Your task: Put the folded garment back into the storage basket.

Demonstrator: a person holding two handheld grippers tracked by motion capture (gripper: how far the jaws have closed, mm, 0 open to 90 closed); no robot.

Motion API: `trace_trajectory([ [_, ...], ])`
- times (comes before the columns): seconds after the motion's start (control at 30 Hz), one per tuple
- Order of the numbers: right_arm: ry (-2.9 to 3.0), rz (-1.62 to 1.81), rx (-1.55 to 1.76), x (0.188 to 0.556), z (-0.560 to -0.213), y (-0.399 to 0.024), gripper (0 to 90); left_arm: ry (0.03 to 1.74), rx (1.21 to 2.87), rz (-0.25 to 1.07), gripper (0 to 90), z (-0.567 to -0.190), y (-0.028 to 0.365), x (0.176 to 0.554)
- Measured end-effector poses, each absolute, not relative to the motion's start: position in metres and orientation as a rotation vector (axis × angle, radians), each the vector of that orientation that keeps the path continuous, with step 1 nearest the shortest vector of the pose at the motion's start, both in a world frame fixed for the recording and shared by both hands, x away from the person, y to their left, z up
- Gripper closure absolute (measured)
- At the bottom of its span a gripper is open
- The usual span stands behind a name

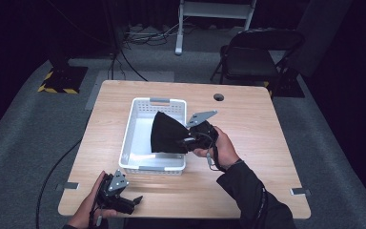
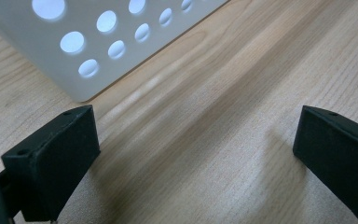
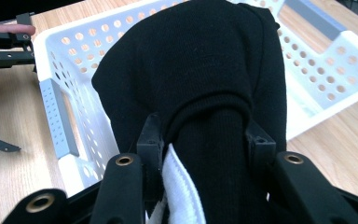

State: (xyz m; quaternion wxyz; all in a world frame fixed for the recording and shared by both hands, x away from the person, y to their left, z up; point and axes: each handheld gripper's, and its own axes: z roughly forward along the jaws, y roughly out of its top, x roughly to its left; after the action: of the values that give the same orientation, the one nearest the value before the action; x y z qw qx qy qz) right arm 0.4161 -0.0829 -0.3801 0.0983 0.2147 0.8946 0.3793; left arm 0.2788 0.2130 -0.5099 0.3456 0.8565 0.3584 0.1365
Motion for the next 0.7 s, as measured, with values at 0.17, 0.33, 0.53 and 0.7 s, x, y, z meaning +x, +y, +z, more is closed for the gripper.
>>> trace_trajectory([
  [0.17, 2.662, 1.104, 0.636, 0.419, -0.385, -0.071, 60.7, 0.929, 2.225, 0.355, 0.2, -0.510, 0.213, 0.279],
  [0.33, 2.683, 1.086, 0.624, 0.420, -0.389, -0.058, 60.7, 0.930, 2.224, 0.354, 0.2, -0.510, 0.213, 0.279],
  [0.53, 2.708, 1.048, 0.630, 0.424, -0.397, -0.045, 60.6, 0.929, 2.225, 0.354, 0.2, -0.510, 0.213, 0.279],
  [0.7, 2.724, 1.026, 0.636, 0.427, -0.404, -0.037, 60.5, 0.929, 2.224, 0.354, 0.2, -0.510, 0.213, 0.279],
])
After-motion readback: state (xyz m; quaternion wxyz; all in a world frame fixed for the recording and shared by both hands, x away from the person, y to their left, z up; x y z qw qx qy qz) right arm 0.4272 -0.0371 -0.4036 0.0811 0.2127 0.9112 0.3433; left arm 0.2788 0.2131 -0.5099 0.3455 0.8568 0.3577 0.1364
